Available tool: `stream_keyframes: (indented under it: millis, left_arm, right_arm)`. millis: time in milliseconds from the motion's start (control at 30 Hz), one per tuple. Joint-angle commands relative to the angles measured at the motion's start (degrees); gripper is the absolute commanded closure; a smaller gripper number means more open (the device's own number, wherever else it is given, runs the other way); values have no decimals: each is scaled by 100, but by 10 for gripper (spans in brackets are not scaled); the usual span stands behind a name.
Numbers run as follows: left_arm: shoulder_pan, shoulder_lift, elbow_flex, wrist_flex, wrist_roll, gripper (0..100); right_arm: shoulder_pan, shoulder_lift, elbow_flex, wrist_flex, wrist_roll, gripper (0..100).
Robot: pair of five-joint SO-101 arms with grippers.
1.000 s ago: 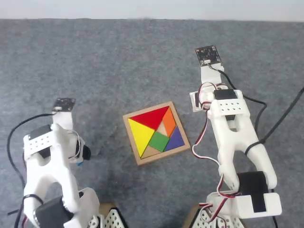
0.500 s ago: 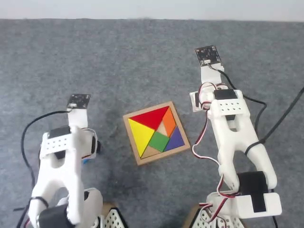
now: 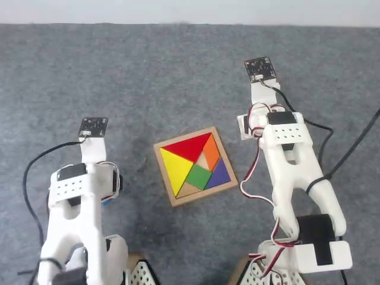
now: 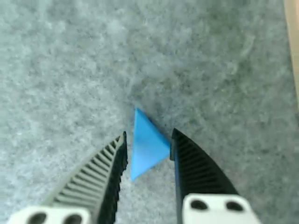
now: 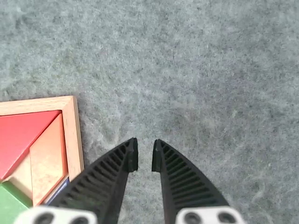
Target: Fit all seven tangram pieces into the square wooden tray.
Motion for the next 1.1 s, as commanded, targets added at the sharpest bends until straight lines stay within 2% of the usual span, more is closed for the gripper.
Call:
stream_keyframes:
  millis: [0, 100, 200, 367, 633, 933, 1067]
  left_arm:
    - [88, -1125, 356, 35, 53, 855]
    - [360, -1908, 743, 26, 35, 855]
    - [563, -2119, 866, 35, 26, 850]
    - [607, -1143, 655, -79, -88, 835]
    - [413, 1099, -558, 62, -9, 843]
    - [290, 1371, -655, 185, -202, 848]
    - [18, 1380, -664, 246, -316, 848]
  right_arm:
    - [-57, -365, -167, -48, 79, 933]
    - [-57, -356, -167, -48, 79, 933]
    - [-57, -356, -158, -48, 79, 933]
    - [-57, -347, -158, -48, 79, 933]
    - [-48, -347, -149, -57, 79, 933]
    - [-48, -347, -149, -57, 79, 933]
    - [-48, -347, -149, -57, 79, 933]
